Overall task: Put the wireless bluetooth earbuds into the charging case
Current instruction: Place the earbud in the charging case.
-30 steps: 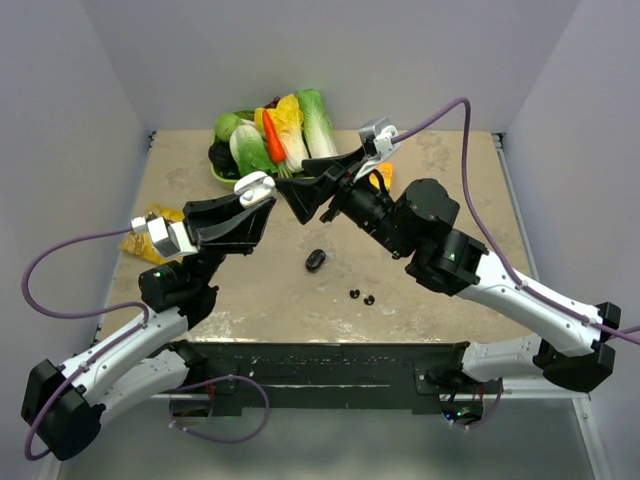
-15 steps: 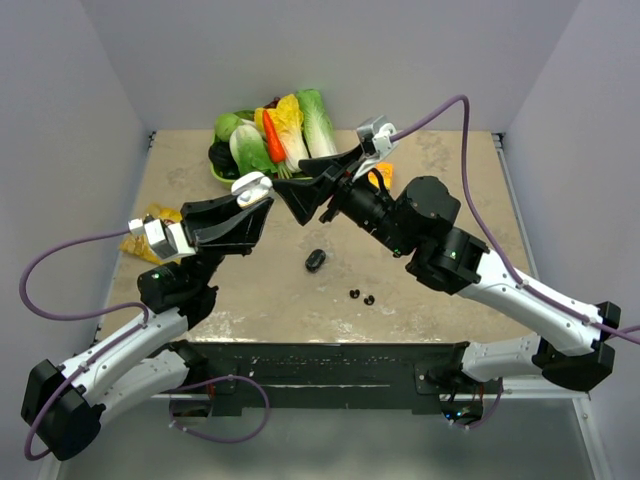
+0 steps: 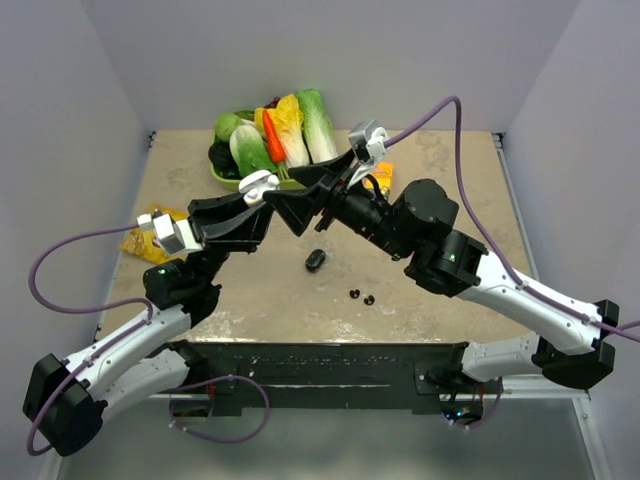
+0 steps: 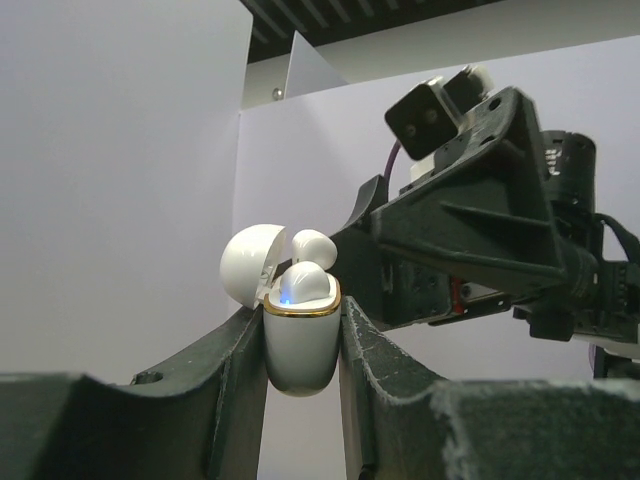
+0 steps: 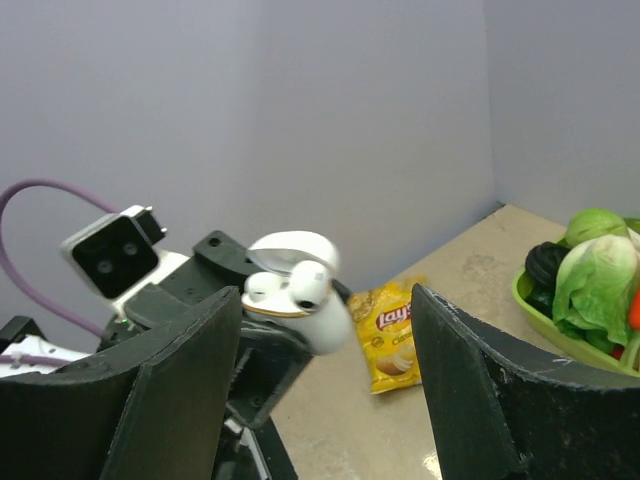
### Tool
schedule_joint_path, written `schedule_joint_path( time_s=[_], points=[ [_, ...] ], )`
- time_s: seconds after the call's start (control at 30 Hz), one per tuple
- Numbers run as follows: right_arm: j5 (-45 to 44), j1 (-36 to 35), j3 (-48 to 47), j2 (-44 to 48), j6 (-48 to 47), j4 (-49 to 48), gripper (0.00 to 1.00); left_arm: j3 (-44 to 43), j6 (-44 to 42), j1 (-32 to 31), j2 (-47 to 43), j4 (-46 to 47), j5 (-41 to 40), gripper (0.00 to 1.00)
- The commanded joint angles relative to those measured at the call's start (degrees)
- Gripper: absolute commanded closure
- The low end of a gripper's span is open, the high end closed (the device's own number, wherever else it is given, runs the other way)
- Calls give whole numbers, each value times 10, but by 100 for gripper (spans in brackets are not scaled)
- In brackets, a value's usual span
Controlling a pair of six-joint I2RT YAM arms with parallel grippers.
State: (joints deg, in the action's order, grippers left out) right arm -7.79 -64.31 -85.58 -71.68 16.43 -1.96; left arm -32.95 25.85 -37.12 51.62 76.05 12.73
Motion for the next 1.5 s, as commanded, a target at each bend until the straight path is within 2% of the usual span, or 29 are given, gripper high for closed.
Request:
schedule_joint_path(
  time_s=[0.0, 0.17, 0.3, 0.47, 0.67, 0.83, 1.0, 1.27, 1.47],
  points=[
    [18, -10, -25, -2, -10, -14, 28, -2, -9, 1, 9, 327, 1, 100],
    [9, -12, -23, 1, -15, -11, 28, -4, -8, 1, 11, 327, 1, 100],
    [-69, -12, 10, 47, -26, -6, 26, 1, -11, 1, 2, 322, 6, 100],
    [-130, -11, 56, 94, -49, 18, 25, 20, -11, 0, -12, 269, 33, 100],
    [-154, -11, 116, 149, -52, 54, 25, 66, 7, -1, 32, 326, 101, 100],
    [-115, -11, 68, 128, -62, 173, 29, 101, -33, -6, 45, 326, 126, 100],
    [-147, -11, 25, 85, -48, 272, 29, 110, -71, -15, 70, 326, 143, 100],
    [-174, -11, -8, 58, -8, 334, 32, 113, -106, -41, 96, 326, 133, 100],
    [-171, -11, -4, 61, 12, 355, 40, 122, -127, -41, 96, 326, 107, 100]
  ],
)
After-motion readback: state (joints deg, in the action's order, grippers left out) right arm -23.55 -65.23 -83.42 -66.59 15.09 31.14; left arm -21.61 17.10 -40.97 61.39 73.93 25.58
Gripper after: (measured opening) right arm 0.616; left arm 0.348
